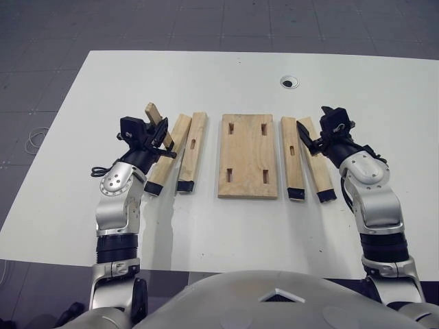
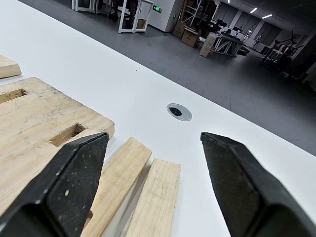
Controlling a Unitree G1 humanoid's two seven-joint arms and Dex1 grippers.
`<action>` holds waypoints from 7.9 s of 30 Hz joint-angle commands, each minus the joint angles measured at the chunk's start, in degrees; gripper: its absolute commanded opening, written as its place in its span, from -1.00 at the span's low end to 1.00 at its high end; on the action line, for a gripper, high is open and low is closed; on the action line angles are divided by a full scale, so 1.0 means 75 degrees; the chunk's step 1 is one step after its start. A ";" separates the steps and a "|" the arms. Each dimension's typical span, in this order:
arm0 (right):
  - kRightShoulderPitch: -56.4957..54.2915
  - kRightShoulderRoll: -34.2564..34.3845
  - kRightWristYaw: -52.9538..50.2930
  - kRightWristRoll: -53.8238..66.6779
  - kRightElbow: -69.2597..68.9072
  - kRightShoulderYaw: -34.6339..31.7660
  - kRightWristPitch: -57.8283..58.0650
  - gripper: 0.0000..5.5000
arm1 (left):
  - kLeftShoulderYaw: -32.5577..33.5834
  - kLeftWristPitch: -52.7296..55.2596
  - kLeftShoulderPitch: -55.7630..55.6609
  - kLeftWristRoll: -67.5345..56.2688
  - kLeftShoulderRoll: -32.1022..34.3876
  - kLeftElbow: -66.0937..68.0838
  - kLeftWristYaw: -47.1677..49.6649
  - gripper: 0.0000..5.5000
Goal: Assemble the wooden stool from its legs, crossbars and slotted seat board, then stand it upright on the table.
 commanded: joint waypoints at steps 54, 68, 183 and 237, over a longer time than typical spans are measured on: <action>-0.0209 -0.0031 0.0096 0.0028 0.0052 -0.0124 0.0107 0.25 | 0.0128 -0.1460 0.0507 0.0390 -0.0876 0.0452 0.0771 -0.85; -0.0060 -0.0044 0.0115 0.0033 -0.0079 -0.0110 0.0177 0.25 | 0.0396 -0.1498 0.0444 0.0151 -0.0787 -0.0252 0.0808 -0.85; 0.0104 0.0203 -0.0148 -0.0014 -0.0248 -0.0063 0.0345 0.25 | 0.1452 0.3730 -0.1753 -0.1259 0.0535 -0.1962 0.1970 -0.71; 0.0136 0.0132 -0.0116 0.0002 -0.0224 -0.0141 0.0358 0.25 | 0.3304 0.2558 0.0565 -0.1568 0.0452 -0.4896 0.0893 -0.57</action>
